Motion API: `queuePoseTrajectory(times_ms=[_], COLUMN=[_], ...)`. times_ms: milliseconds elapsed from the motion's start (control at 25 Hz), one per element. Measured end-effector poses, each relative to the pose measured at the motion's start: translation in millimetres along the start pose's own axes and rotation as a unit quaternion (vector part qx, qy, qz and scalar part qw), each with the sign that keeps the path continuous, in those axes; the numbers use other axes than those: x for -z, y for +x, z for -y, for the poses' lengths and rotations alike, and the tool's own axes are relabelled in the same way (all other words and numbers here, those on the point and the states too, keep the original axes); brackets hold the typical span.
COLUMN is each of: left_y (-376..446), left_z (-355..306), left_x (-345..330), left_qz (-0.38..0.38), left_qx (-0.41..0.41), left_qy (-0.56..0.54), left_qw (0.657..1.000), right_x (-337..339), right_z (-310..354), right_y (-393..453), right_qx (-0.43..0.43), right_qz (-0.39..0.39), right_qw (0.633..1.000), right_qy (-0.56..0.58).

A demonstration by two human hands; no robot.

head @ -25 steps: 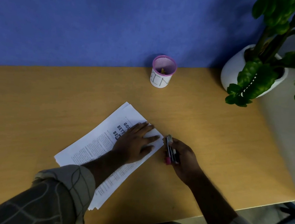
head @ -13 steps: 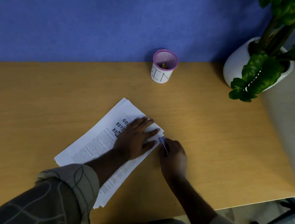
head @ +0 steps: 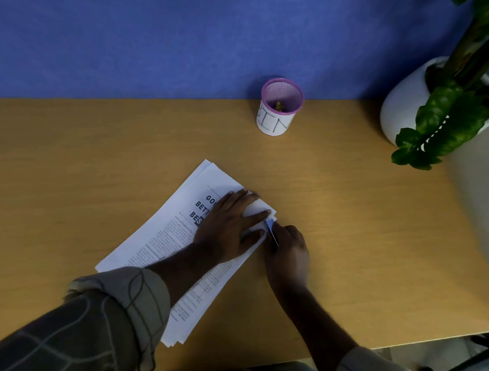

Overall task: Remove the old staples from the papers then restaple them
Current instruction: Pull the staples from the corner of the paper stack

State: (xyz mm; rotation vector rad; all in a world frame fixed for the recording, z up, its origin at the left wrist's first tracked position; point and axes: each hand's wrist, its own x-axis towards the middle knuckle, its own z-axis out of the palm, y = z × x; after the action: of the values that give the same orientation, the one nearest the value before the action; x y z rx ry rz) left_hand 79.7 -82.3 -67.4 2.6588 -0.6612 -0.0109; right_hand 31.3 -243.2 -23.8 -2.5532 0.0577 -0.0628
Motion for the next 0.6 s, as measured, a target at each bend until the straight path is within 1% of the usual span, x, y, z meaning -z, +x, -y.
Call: queuePoseTrajectory(times_ms=[160,360,600], left_y=[-0.6,0.1,-0.5], left_z=[0.4,0.2,-1.2], left_x=[0.7,2.8,4.4], left_qz=[-0.002,-0.007,0.005], left_qx=[-0.004,-0.008,-0.009], left_qy=[-0.006,-0.005,0.004], left_qw=[1.0,1.0,1.0], right_x=[-2.1,-6.0,-9.0], right_z=[3.3,5.7,4.6], right_y=[-2.6,-5.0,-2.5], right_qx=[0.002,-0.006,-0.019], right_qz=[0.011,0.007,0.003], right_qw=[1.0,1.0,1.0], right_qy=[-0.013,-0.029,-0.012])
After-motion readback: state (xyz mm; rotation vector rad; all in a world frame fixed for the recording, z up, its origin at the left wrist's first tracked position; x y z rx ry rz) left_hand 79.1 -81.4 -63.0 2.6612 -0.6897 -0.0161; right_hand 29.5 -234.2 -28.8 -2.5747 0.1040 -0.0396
